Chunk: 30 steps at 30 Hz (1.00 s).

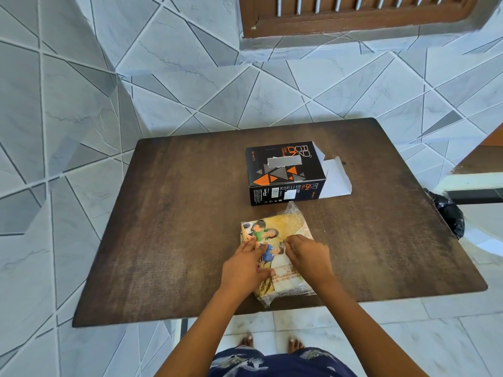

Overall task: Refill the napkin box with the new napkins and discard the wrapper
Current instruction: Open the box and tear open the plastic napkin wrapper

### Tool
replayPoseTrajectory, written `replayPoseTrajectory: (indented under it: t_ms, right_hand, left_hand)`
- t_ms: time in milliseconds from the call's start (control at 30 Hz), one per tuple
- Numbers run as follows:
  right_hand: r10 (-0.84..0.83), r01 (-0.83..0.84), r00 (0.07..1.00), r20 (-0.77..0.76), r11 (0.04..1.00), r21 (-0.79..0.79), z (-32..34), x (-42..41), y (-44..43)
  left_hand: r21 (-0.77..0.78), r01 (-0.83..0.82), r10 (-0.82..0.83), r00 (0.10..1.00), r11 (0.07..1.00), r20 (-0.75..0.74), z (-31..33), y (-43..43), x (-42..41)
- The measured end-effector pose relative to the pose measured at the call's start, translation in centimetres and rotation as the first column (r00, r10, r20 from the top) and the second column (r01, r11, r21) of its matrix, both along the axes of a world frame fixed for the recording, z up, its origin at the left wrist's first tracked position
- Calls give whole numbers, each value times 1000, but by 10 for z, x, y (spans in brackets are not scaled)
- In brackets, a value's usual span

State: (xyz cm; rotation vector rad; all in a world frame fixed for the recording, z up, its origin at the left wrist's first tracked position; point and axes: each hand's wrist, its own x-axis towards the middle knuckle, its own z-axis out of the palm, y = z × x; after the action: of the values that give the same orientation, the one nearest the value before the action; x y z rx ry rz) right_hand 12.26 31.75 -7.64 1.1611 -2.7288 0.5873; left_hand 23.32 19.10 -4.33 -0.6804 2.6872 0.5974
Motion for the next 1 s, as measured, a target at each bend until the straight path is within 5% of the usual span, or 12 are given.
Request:
replayPoseTrajectory:
  t_ms: [433,667,1000]
  right_hand:
    - [269,-237,932,-244,959,153,-1,-1,-10]
    - [123,-123,992,15,992,-9,-4,-2,-5]
    - [341,-309,925,-168,932,190,-4,-4,-13]
  left_hand:
    - [6,-2,2,1000,1000,-3,-4,-3,1]
    - [15,0,0,1000,1000,3,-3,-2,1]
    - [7,-5,5,1000,1000,1,-3,-1,1]
